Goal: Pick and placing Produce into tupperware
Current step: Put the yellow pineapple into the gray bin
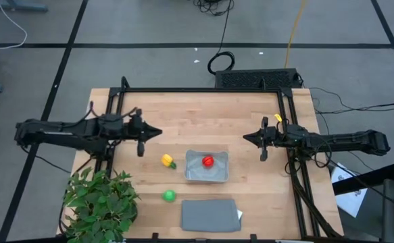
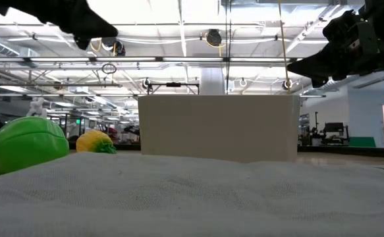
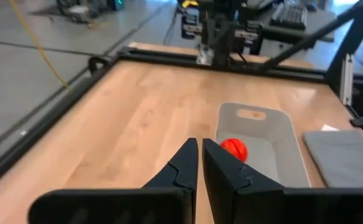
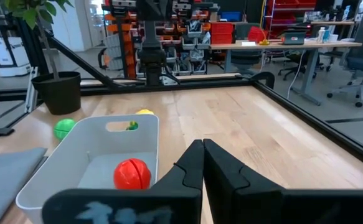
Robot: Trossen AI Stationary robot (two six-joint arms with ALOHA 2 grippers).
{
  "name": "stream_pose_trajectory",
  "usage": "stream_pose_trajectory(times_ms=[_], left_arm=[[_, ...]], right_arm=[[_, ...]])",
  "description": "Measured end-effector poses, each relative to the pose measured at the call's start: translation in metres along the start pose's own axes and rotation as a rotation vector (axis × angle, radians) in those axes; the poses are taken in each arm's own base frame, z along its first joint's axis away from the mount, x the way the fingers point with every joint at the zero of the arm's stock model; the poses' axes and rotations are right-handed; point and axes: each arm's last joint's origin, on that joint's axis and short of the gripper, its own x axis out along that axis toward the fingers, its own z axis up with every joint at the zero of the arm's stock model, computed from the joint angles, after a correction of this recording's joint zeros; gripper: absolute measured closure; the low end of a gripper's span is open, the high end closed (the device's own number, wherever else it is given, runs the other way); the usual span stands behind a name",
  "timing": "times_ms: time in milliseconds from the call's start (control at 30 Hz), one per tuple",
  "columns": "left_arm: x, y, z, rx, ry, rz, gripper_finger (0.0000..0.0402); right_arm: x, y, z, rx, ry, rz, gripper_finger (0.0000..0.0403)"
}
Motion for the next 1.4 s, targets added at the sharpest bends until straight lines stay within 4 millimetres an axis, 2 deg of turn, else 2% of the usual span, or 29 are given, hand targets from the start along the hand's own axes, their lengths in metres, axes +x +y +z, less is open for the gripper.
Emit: stream_pose_trajectory(times_ms=[200, 367, 467, 667, 867, 1067, 1400], left_arm=[[0.024, 0.003, 0.002, -0.003, 0.089, -0.006, 0.0376], [0.041, 0.005, -0.006, -0.006, 0.170, 0.009, 0.0376], [0.049, 0.004, -0.014, 0.080, 0.239, 0.000, 0.0376], [0.062, 0.001, -0.026, 0.082, 0.326, -0.061, 0.0375], [0.062, -0.001, -0.033, 0.072, 0.403, -0.129, 0.0369], [0.059, -0.006, -0.037, 0.108, 0.437, -0.209, 0.0300], [0.059, -0.010, -0.035, 0.140, 0.415, -0.247, 0.0123]], right_arm=[[0.000, 0.000, 0.000, 0.001, 0.005, 0.003, 0.0403], [0.000, 0.000, -0.001, 0.019, 0.015, 0.003, 0.0403], [0.000, 0.000, -0.002, 0.027, 0.016, 0.004, 0.0403], [0.000, 0.000, -0.003, 0.027, 0.030, 0.003, 0.0403], [0.000, 0.000, -0.003, 0.027, 0.031, 0.003, 0.0403], [0.000, 0.000, -0.003, 0.027, 0.032, 0.003, 0.0403], [0.000, 0.000, -0.004, 0.027, 0.041, 0.002, 0.0403]])
